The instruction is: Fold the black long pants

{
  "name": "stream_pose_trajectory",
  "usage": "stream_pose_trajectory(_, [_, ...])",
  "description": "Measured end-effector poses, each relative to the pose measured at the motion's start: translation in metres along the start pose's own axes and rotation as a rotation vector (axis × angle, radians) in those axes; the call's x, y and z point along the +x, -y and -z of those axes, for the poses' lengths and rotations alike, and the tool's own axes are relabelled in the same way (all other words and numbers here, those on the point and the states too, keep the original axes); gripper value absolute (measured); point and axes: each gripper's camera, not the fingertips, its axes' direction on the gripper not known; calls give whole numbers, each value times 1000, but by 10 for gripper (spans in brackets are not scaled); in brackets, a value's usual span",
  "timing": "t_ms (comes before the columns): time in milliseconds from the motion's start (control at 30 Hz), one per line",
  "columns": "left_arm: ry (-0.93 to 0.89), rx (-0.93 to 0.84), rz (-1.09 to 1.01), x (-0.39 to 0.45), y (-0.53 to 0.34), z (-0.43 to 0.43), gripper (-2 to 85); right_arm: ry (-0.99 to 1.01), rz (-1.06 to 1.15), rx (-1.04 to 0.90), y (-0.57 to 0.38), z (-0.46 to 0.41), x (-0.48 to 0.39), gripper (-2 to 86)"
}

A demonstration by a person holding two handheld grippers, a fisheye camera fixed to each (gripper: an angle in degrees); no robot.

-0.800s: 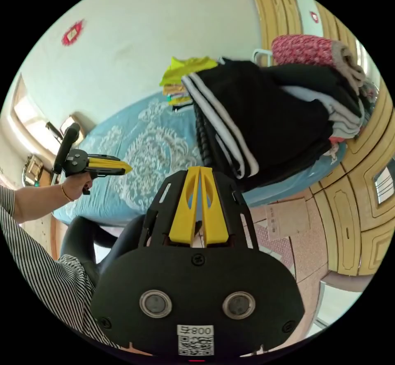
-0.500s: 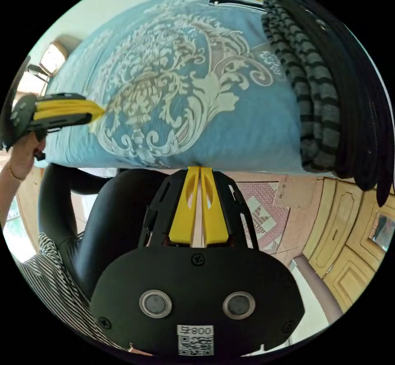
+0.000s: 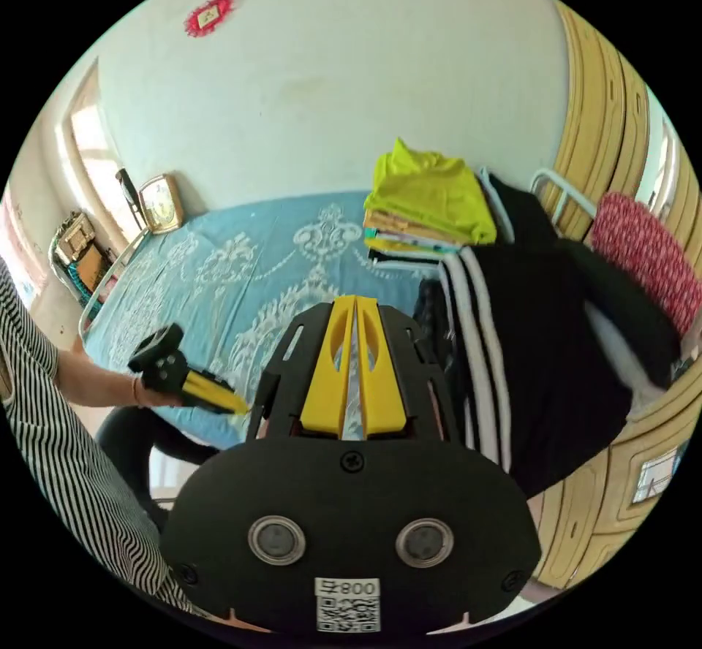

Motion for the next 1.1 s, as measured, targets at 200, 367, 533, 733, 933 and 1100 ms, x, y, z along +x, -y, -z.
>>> stream_pose_trajectory(200, [58,-76,-43,-28,8,-52,2,-82,-126,101,139,-100,103,76])
stream_pose_trajectory(367, [8,-233,6,-72,20,-101,2,-114,-231,-102,220,-218,206,78])
stream_pose_trajectory(533, [-60,-341,90,-119,15,-146,2,-134,-238,-283,276,-326,267,81])
stream_pose_trajectory(733, [-68,-390,150,-170,-18,-195,1,-197,-204,-410,328,-432,317,80])
stream_pose_trajectory(933, [-75,-418,208,-224,-73,-239,0,-163,-239,-431,355,-478,361,44])
stream_pose_trajectory(1100, [-113,-294,266,-271,-130,-250,0,-56,-334,-337,375,-453,409,27])
